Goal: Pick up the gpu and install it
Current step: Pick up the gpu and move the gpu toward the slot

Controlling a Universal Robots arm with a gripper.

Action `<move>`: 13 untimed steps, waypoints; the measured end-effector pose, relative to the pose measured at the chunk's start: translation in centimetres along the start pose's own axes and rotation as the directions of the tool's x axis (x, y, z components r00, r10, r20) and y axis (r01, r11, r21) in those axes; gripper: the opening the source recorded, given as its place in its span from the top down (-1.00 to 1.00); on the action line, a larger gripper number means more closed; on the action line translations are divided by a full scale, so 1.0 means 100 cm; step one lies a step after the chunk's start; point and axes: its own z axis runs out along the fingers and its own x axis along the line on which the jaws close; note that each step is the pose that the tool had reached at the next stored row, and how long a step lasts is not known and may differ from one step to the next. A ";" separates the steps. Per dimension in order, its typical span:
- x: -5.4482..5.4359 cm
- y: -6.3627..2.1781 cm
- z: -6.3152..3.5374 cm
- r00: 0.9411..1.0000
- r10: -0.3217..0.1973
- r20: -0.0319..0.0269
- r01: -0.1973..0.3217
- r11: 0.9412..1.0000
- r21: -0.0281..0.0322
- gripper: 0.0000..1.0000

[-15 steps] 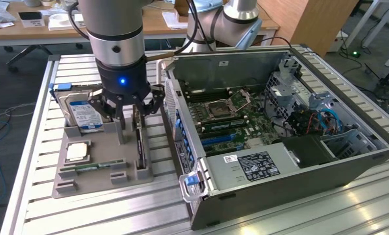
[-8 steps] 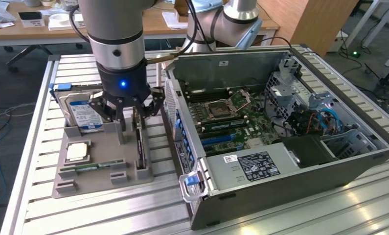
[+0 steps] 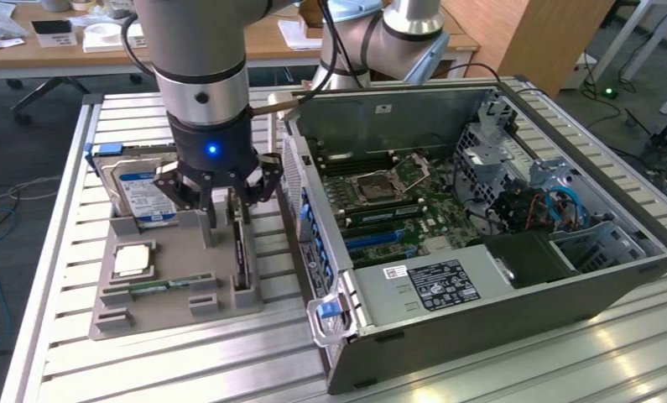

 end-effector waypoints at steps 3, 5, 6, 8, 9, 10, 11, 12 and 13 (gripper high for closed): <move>-0.003 0.0002 0.0003 1.000 0.000 0.000 0.000 1.000 0.000 0.05; -0.003 0.0003 0.0009 1.000 0.002 0.000 -0.002 1.000 0.000 0.05; -0.004 0.0002 0.0011 1.000 0.004 0.000 -0.004 1.000 0.000 0.05; -0.004 0.0001 0.0019 1.000 0.011 0.001 -0.011 1.000 0.000 0.05; -0.005 0.0001 0.0023 1.000 0.016 0.001 -0.016 1.000 0.000 0.05; -0.005 0.0001 0.0027 1.000 0.020 0.001 -0.020 1.000 0.000 0.05; -0.005 0.0001 0.0032 1.000 0.024 0.001 -0.024 1.000 0.000 0.05; -0.005 0.0000 0.0036 1.000 0.027 0.001 -0.027 1.000 0.001 0.05; -0.005 0.0000 0.0042 1.000 0.029 0.001 -0.029 1.000 0.001 0.05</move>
